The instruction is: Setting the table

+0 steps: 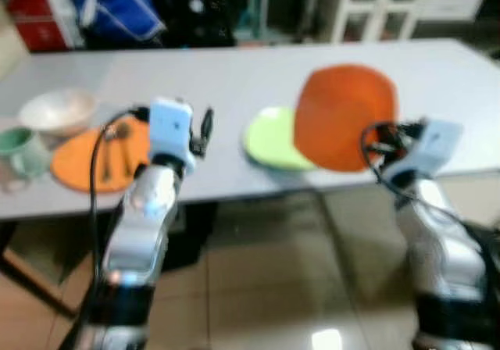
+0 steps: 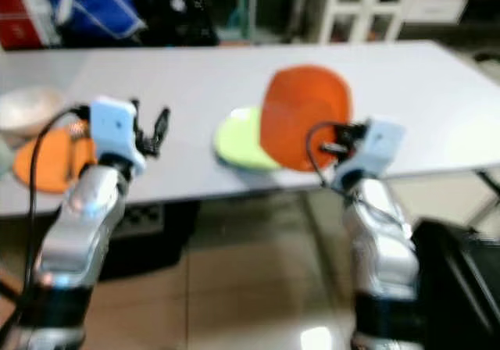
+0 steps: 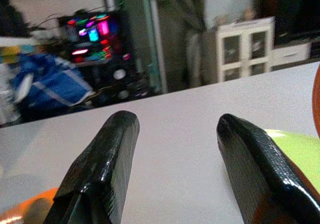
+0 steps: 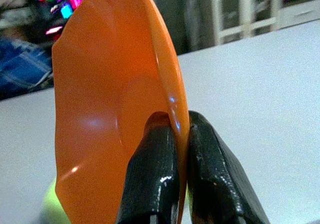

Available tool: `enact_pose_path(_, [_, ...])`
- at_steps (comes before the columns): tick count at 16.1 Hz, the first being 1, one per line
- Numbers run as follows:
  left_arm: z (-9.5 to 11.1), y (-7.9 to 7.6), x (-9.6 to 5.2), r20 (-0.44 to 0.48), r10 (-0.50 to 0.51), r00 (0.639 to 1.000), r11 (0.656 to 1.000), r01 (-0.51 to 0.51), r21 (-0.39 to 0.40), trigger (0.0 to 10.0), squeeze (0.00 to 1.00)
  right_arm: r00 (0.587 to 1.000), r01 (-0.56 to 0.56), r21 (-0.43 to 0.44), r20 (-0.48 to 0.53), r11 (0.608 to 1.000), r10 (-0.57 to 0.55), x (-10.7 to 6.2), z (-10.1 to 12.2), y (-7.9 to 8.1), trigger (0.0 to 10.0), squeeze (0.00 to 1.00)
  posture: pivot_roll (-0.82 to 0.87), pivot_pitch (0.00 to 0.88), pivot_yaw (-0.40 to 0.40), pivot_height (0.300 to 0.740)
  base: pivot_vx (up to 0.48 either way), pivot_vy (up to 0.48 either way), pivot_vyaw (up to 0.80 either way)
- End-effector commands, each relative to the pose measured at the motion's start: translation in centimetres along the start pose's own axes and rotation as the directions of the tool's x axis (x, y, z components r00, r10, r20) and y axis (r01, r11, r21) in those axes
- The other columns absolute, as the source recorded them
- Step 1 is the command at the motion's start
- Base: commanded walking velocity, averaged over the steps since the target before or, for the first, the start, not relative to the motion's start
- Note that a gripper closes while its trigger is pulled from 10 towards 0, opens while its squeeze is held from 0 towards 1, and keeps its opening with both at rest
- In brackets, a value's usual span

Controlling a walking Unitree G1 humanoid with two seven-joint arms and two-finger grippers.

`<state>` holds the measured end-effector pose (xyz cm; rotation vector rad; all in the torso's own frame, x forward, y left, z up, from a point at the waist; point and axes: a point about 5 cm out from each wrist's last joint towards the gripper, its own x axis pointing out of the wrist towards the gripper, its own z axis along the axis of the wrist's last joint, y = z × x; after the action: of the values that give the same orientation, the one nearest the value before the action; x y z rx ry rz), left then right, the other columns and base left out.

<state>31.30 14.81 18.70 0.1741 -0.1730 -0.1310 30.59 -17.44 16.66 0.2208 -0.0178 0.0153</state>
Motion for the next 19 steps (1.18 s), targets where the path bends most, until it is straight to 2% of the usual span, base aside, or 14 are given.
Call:
enact_pose_path(1, [0.3, -0.2, 0.1, 0.011, -0.01, 1.0, 1.0, 0.01, 0.002, 10.0, 0.0, 0.999, 0.009, -0.006, 0.043, 1.0, -0.009, 0.0, 1.1, -0.4, 10.0, 0.0, -0.02, 0.0, -0.007, 0.74, 0.48, 0.0, 0.0])
enact_pose_path(8, [0.2, -0.2, 0.0, -0.006, -0.021, 1.0, 1.0, 0.021, 0.008, 10.0, 0.0, 0.999, 0.023, 0.016, 0.036, 1.0, -0.023, -0.2, 0.9, -0.6, 10.0, 0.0, -0.02, 0.0, -0.001, 0.74, 0.476, 0.0, 0.0])
enact_pose_path(15, [0.1, -0.3, -0.3, -0.025, -0.057, 0.998, 0.998, 0.058, 0.028, 10.0, 0.0, 0.999, 0.023, 0.035, 0.037, 0.999, -0.025, -0.4, 0.9, -0.8, 10.0, 0.0, -0.01, 0.0, 0.004, 0.74, 0.0, 0.0, 0.0])
enact_pose_path(19, [0.0, -0.8, -0.4, -0.039, -0.089, 0.995, 0.996, 0.09, 0.027, 10.0, 0.0, 0.996, 0.086, 0.069, 0.032, 0.994, -0.089, -0.3, 1.0, -2.0, 10.0, 0.0, -0.02, 0.0, 0.006, 0.74, 0.0, 0.0, 0.0])
